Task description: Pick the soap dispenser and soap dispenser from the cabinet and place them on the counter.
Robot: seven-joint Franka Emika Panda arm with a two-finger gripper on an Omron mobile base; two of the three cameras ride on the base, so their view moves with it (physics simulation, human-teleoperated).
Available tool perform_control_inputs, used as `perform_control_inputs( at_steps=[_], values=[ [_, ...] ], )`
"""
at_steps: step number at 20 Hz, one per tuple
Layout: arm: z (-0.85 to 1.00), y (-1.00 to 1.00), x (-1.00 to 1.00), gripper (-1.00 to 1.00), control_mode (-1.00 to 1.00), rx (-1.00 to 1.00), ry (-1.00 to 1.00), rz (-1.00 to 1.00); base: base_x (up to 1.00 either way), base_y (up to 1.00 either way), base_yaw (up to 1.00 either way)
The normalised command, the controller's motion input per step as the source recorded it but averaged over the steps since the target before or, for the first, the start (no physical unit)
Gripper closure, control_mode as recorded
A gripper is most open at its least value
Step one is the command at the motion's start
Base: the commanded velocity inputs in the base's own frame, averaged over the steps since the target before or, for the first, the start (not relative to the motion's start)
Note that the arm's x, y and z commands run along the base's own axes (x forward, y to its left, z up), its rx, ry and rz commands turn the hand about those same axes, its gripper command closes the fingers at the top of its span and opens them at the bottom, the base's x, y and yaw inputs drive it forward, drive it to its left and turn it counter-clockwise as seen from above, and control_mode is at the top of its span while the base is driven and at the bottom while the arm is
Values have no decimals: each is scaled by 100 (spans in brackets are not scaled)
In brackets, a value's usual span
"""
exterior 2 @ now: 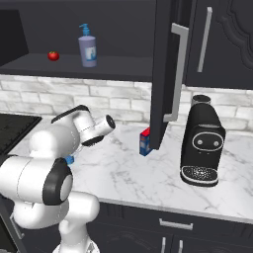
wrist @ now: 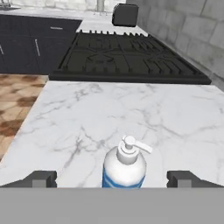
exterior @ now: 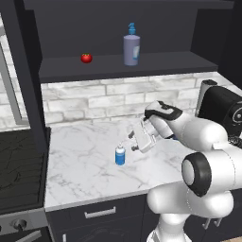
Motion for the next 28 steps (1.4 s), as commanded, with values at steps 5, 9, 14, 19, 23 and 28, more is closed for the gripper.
perform_control_inputs(
  at_steps=[5,9,14,19,23,28],
  values=[
    [17,-6,-7,-100,-100,-9,5,-6,0,0,0],
    [14,-7,-9,-100,-100,-10,3,-6,0,0,0],
    [3,-5,-14,-100,-100,-12,-1,-7,0,0,0],
    [7,-5,-8,-100,-100,-11,0,-9,0,0,0],
    [6,-7,-1,-100,-100,-9,3,-16,0,0,0],
    [8,-5,3,-100,-100,-8,2,-20,0,0,0]
  ],
)
